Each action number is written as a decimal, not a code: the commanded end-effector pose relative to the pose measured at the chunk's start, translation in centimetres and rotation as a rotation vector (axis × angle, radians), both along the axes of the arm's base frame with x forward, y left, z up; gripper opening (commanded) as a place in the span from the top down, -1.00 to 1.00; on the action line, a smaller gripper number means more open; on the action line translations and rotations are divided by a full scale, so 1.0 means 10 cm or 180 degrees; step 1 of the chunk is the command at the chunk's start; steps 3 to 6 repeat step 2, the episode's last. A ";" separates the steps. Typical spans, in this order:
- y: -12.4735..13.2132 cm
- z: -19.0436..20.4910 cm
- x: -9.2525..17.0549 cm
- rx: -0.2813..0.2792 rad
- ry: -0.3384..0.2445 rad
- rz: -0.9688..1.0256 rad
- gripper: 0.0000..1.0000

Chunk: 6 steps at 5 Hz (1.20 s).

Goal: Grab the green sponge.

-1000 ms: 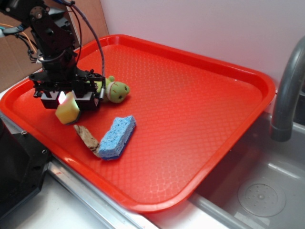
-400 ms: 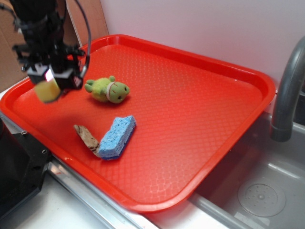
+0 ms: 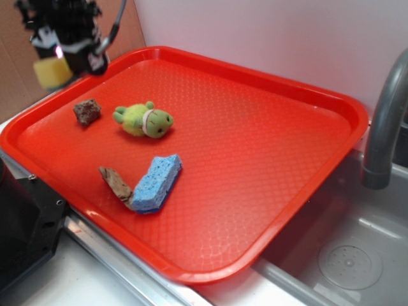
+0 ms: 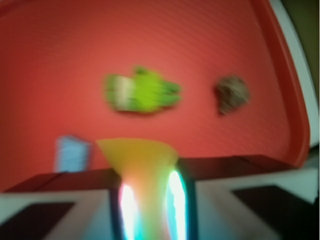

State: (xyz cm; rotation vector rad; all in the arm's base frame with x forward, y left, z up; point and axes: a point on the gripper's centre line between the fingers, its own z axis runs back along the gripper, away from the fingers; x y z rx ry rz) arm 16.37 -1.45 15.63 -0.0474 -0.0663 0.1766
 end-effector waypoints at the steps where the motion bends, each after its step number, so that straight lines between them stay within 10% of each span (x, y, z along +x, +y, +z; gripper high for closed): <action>1: -0.15 0.23 0.14 -0.0039 -0.0178 -0.0125 1.00; 6: -0.07 0.11 0.14 0.0045 -0.0082 -0.0048 1.00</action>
